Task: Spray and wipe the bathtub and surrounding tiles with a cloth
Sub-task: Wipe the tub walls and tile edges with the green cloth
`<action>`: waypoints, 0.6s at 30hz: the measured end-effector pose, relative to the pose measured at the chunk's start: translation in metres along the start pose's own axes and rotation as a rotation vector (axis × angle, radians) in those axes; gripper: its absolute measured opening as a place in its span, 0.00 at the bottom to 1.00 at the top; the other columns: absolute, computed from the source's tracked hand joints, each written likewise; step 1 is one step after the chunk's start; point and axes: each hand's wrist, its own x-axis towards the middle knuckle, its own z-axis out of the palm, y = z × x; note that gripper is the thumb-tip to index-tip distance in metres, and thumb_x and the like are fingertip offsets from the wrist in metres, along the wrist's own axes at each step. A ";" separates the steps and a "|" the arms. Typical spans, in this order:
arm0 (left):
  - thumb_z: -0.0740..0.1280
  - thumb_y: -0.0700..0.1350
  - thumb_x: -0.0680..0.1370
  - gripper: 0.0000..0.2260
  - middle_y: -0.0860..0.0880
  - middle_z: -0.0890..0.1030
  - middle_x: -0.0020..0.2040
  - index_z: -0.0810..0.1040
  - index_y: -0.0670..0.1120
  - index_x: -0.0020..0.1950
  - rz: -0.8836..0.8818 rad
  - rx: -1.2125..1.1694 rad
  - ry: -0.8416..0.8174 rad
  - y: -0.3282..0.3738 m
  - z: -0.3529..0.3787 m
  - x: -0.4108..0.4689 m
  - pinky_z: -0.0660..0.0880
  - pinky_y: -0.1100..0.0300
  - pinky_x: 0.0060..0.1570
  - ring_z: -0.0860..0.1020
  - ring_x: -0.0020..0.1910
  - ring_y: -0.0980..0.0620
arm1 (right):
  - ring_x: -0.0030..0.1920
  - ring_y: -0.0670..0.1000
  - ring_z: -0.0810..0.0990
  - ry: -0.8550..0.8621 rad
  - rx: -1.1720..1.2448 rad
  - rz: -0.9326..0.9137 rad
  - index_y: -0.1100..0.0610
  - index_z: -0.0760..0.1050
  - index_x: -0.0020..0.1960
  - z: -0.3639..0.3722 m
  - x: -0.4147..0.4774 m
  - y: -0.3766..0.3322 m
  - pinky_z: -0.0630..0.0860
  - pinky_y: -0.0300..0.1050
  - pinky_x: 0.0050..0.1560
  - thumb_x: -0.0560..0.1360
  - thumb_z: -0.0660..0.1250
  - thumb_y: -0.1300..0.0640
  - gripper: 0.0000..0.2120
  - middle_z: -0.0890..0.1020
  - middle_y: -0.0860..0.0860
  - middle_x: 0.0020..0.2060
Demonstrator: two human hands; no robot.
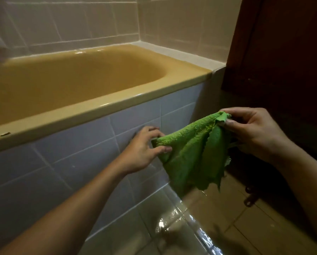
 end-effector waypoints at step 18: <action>0.78 0.50 0.73 0.08 0.51 0.86 0.48 0.87 0.50 0.51 -0.026 0.305 0.430 0.072 -0.061 0.050 0.70 0.67 0.44 0.80 0.46 0.56 | 0.40 0.51 0.86 0.424 0.356 0.233 0.56 0.83 0.59 0.063 0.094 0.053 0.83 0.48 0.44 0.78 0.71 0.62 0.10 0.86 0.53 0.41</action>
